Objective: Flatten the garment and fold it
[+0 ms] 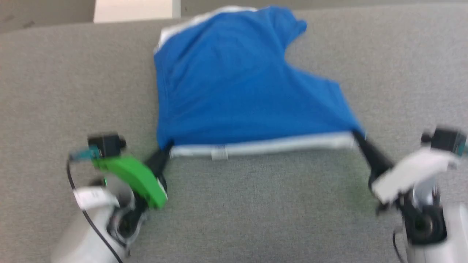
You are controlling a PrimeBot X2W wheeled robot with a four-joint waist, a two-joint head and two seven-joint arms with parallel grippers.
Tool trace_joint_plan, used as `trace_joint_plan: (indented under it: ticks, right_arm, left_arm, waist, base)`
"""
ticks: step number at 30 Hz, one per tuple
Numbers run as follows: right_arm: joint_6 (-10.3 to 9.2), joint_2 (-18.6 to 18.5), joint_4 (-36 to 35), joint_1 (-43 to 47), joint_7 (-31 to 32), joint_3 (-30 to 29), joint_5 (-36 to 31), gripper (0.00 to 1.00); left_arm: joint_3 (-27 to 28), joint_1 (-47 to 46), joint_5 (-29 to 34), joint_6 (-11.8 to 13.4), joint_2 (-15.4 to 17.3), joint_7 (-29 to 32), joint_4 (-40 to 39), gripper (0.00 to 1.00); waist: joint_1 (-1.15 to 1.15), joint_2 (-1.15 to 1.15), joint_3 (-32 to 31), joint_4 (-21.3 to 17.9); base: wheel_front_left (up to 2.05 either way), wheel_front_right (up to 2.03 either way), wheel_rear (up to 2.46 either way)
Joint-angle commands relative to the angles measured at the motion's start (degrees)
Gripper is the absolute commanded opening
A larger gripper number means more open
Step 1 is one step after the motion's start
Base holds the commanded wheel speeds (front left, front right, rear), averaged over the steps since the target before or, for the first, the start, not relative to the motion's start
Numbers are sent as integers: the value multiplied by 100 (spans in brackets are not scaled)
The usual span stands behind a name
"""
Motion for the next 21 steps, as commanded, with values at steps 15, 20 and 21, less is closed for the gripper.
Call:
trace_joint_plan:
  ticks: [15, 20, 21]
  right_arm:
    - [-8, -3, -1205, 2897, 1665, -521, 489, 0]
    - [-8, -3, -1690, 3073, 1874, -774, 607, 0]
    - [-8, -3, -1743, 2980, 1837, -825, 553, 0]
  left_arm:
    - [45, 1990, -392, 683, 304, 101, -856, 0]
    - [174, 2269, -605, 863, 509, 329, -1332, 0]
    - [222, 2268, -669, 885, 507, 346, -1444, 0]
  waist:
    - [0, 0, -1157, 217]
    - [0, 0, -1172, 225]
    - [0, 0, -1161, 232]
  base:
    - [0, 0, 0]
    - [0, 0, 0]
    - [0, 0, 0]
